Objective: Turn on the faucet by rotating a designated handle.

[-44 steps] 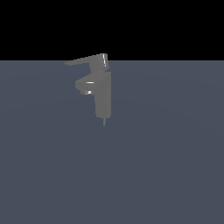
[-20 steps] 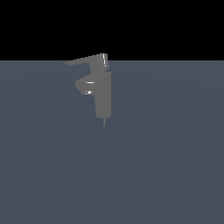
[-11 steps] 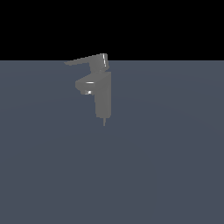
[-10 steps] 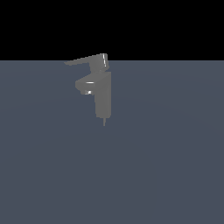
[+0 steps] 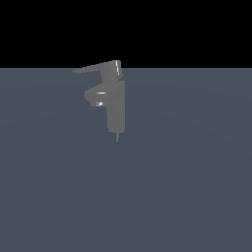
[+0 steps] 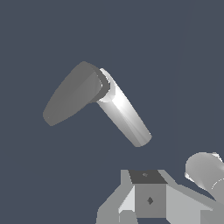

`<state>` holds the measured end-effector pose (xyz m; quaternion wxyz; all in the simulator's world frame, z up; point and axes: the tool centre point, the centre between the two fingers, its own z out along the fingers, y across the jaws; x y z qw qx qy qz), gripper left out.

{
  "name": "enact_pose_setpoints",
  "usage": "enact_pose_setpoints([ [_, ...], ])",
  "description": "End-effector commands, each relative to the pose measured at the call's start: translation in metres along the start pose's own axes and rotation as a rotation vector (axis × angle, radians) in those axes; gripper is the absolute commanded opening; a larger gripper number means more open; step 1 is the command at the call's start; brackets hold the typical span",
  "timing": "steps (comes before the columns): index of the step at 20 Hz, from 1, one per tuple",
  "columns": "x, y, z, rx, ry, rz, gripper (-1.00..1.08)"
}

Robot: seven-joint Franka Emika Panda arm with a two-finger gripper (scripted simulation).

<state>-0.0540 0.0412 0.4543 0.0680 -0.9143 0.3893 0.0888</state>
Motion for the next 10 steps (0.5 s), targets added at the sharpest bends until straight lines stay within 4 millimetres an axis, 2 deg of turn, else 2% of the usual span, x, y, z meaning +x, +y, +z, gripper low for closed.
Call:
enact_pose_setpoints([
  [1, 0.009, -0.014, 0.008, -0.006, -0.008, 0.069, -1.00],
  [10, 0.039, -0.063, 0.042, -0.038, -0.014, 0.308, -1.00],
])
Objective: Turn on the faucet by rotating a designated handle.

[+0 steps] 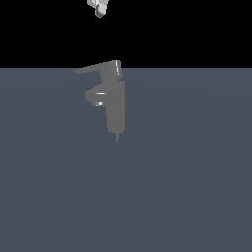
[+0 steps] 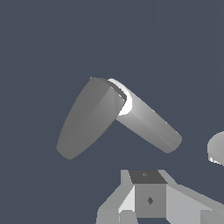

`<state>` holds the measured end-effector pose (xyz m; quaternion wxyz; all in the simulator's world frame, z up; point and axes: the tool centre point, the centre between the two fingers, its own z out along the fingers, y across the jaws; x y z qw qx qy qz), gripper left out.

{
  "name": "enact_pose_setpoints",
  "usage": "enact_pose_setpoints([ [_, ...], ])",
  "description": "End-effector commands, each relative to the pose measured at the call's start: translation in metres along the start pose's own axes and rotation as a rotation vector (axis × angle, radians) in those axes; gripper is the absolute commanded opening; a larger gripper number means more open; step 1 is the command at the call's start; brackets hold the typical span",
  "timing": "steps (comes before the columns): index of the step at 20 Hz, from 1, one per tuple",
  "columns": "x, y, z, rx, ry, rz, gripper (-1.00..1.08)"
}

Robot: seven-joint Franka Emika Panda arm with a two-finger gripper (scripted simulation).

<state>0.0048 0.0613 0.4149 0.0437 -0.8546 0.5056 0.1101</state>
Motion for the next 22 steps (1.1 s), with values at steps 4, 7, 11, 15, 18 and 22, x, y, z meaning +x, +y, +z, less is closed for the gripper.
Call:
enact_pose_setpoints([
  [4, 0.008, -0.033, 0.024, -0.021, 0.009, 0.146, -1.00],
  [7, 0.012, -0.051, 0.039, -0.033, 0.019, 0.223, -1.00],
  [11, 0.015, -0.074, 0.060, -0.047, 0.037, 0.323, -1.00],
  [15, 0.017, -0.095, 0.082, -0.060, 0.062, 0.420, -1.00],
  [18, 0.017, -0.110, 0.099, -0.067, 0.082, 0.486, -1.00],
  [22, 0.017, -0.125, 0.118, -0.073, 0.107, 0.556, -1.00],
])
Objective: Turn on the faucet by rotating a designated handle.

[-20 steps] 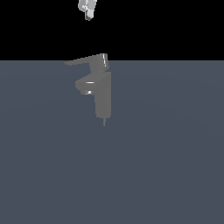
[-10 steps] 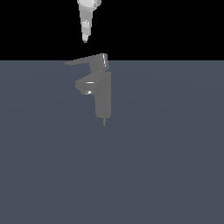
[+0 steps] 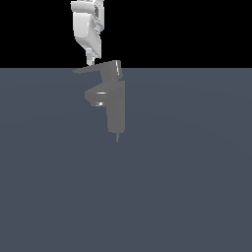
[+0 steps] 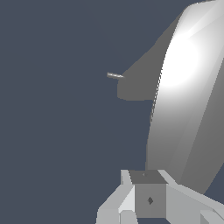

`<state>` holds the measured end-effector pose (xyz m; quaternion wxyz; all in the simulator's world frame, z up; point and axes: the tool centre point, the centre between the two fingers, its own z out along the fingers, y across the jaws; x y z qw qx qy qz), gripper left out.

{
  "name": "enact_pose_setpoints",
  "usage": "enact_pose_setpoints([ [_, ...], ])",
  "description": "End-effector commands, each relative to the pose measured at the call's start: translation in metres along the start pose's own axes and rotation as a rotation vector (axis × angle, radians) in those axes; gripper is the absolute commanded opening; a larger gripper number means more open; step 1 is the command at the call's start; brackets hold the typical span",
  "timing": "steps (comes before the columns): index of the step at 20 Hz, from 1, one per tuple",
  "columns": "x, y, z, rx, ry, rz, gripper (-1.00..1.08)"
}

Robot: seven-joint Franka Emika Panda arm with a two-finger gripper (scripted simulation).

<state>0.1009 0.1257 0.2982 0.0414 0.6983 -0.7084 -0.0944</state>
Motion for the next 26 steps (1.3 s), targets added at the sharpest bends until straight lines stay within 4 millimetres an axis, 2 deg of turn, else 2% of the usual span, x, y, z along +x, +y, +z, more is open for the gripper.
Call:
enact_pose_setpoints([
  [1, -0.006, -0.008, 0.010, 0.000, 0.014, 0.042, -1.00],
  [9, -0.018, -0.021, 0.030, 0.000, 0.042, 0.114, -1.00],
  [17, -0.019, -0.023, 0.033, 0.000, 0.046, 0.122, -1.00],
  [26, -0.022, -0.005, 0.033, 0.000, 0.046, 0.122, -1.00],
])
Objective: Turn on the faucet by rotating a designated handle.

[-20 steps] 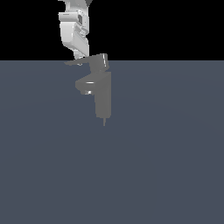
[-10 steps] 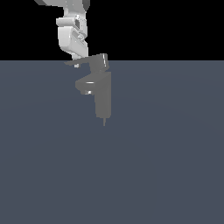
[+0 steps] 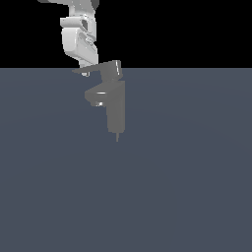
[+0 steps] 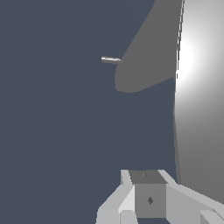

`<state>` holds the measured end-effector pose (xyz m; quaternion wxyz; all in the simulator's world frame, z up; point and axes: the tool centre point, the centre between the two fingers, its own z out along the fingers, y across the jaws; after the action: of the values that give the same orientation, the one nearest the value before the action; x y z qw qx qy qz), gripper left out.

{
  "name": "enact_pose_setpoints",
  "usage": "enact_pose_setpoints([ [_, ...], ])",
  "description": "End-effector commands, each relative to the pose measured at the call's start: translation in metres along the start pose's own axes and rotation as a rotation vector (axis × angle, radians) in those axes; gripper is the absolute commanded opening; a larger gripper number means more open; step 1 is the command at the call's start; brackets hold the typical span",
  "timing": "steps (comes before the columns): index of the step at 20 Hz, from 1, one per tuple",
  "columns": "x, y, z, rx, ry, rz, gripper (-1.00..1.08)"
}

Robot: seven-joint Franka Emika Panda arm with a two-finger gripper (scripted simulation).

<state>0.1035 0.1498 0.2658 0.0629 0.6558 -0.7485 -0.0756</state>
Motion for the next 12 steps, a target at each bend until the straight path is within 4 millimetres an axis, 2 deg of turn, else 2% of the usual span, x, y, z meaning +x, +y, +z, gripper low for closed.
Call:
enact_pose_setpoints([
  [1, 0.000, 0.006, 0.000, -0.001, 0.000, 0.000, -1.00],
  [12, -0.001, 0.030, 0.000, -0.001, 0.000, 0.000, -1.00],
])
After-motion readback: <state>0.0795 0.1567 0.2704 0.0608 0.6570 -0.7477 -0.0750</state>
